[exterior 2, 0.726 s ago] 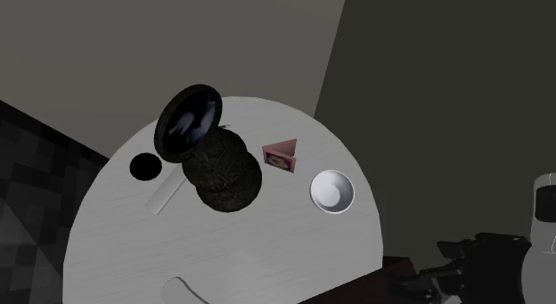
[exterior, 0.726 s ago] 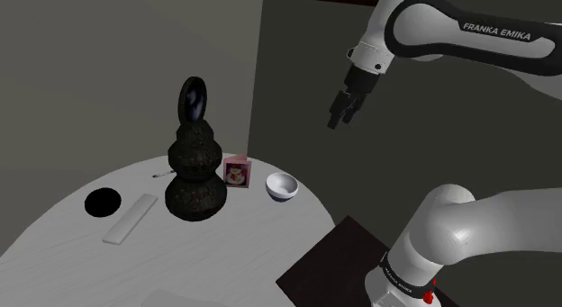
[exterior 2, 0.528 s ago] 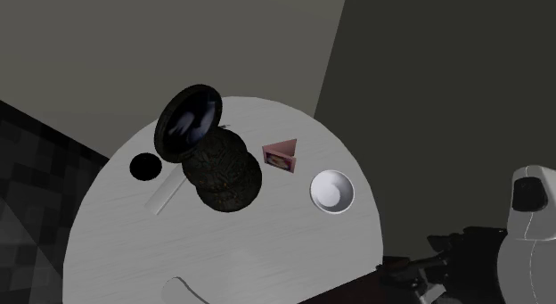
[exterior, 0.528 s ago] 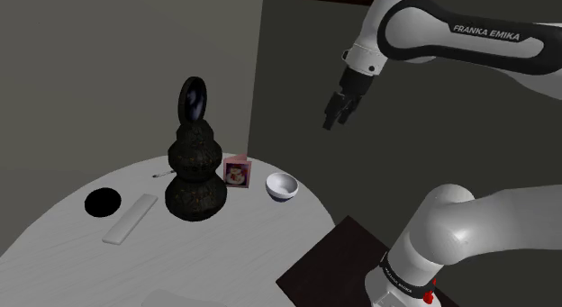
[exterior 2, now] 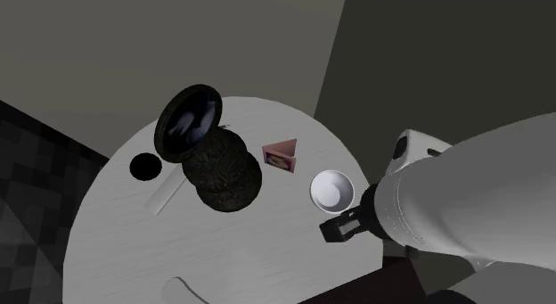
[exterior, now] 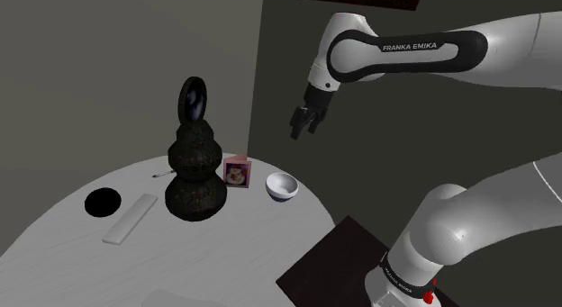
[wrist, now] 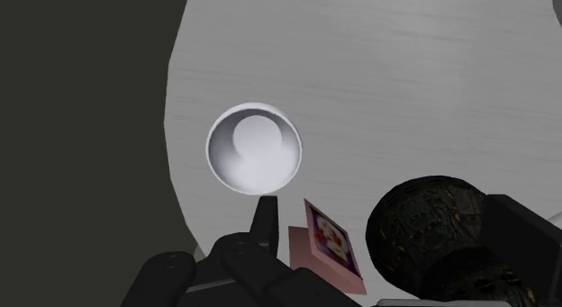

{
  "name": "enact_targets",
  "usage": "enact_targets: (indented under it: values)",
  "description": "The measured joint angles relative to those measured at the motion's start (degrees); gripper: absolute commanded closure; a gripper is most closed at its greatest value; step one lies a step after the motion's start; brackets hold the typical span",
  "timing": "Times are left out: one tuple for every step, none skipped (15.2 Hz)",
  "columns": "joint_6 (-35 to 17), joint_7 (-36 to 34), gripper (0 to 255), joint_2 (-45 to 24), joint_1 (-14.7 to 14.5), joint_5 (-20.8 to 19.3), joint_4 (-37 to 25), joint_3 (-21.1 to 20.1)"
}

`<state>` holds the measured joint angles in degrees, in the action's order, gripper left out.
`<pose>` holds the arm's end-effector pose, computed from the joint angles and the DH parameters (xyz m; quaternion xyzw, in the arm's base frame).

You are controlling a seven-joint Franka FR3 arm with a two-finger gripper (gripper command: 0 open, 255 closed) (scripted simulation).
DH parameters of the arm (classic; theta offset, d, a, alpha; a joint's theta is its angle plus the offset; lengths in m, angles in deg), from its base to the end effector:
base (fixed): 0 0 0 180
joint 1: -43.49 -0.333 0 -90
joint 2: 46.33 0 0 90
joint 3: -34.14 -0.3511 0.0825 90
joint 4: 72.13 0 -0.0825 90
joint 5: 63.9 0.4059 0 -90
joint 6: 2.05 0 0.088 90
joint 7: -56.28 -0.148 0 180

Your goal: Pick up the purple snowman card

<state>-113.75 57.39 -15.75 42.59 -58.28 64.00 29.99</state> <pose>0.4067 0.0487 0.5097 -0.9976 -0.0339 -0.0524 0.0296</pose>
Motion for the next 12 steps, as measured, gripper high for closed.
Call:
enact_targets:
  values:
    - [-1.5,-0.4,0,-2.1,0.0,0.0,-0.6,-0.4]
    - [-2.8,-0.8,0,-4.0,0.0,-0.1,-1.1,-0.7]
    - [-4.0,-0.9,0,-6.3,0.1,-0.2,-2.1,-0.9]
    - [-5.3,-1.3,0,-8.3,0.1,-0.4,-2.8,-1.2]
    - [-6.7,-1.9,0,-10.5,0.0,-0.5,-3.4,-1.7]
    - [-8.2,-2.3,0,-13.1,0.1,-0.7,-4.4,-2.0]
    - [-9.1,-2.9,0,-15.5,0.1,-0.9,-5.9,-2.4]
    - [-10.6,-3.4,0,-17.7,0.0,-1.2,-6.5,-2.7]
    - [-11.4,-4.0,0,-19.9,0.0,-1.5,-7.8,-3.0]
    - [-11.9,-4.2,0,-21.9,0.1,-1.8,-9.1,-3.1]
    - [-13.0,-4.8,0,-24.2,0.0,-2.2,-10.2,-3.4]
    - [-13.9,-5.6,0,-26.3,-0.1,-2.6,-11.3,-3.7]
